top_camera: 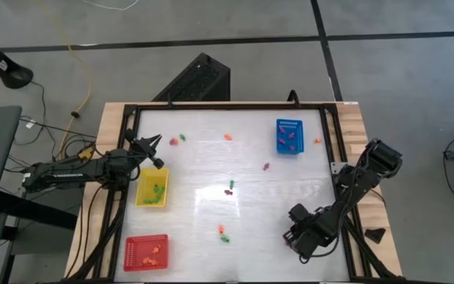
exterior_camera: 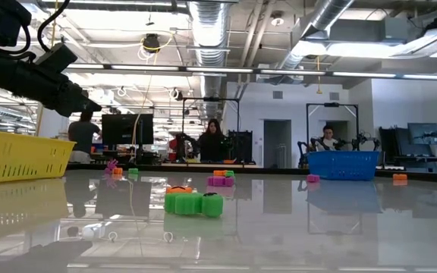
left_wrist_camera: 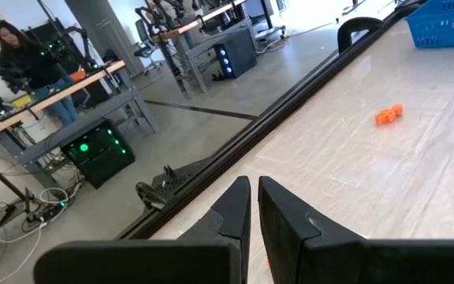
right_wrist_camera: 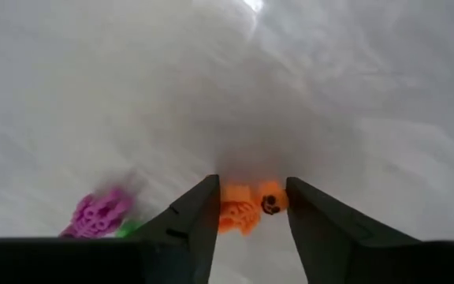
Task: Sort Halloween decoration
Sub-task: Put the orange skeleton toy into the red bin
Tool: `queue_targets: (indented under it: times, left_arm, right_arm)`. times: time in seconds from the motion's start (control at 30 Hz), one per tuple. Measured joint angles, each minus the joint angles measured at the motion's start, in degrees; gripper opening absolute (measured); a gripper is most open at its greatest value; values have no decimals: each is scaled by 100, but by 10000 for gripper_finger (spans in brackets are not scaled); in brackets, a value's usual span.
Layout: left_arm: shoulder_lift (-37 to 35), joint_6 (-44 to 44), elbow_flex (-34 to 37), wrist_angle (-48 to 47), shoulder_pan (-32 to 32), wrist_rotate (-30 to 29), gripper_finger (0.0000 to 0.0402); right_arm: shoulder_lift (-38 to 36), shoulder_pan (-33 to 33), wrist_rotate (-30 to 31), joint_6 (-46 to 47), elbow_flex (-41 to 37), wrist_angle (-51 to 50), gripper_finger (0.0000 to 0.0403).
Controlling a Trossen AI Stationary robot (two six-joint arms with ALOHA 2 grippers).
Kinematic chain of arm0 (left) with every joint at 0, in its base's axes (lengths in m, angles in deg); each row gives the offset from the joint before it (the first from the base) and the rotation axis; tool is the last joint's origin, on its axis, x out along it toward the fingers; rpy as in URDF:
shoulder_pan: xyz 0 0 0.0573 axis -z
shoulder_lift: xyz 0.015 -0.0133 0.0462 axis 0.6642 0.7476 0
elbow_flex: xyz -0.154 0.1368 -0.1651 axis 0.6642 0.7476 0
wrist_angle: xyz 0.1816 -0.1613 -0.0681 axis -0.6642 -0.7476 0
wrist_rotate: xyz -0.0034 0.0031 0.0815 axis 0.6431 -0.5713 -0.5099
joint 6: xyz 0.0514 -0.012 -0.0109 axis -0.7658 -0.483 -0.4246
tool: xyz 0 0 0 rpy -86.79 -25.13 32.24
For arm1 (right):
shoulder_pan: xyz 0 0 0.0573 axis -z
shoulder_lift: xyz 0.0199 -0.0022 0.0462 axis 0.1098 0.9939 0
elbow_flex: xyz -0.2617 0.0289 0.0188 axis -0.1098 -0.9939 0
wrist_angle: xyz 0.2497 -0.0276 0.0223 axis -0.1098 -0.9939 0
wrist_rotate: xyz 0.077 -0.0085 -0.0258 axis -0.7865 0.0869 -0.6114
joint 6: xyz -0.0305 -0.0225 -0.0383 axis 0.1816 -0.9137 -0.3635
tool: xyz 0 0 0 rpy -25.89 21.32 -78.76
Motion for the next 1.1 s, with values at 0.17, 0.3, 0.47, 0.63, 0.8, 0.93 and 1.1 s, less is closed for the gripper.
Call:
queue_targets:
  times: [0.17,0.3,0.47,0.63,0.8,0.93,1.1]
  left_arm:
    - [-2,0,0,0,0,0,18]
    - [0,0,0,0,2,0,18]
    - [0,-2,0,0,0,2,18]
    - [0,0,0,0,0,0,18]
    - [0,-2,0,0,1,0,18]
    - [-2,-2,0,0,0,0,18]
    - [-1,-2,0,0,1,0,18]
  right_arm:
    - [-26,-40,38,21,-232,411,149]
    - [-15,-42,40,-187,-272,439,129]
    - [-34,2,9,-565,-176,326,87]
    - [-72,97,70,-908,30,6,59]
    - [-76,286,80,-1432,211,-95,53]
    - [-79,412,69,-1696,296,-128,48]
    - [-81,529,-155,-1726,298,-161,47]
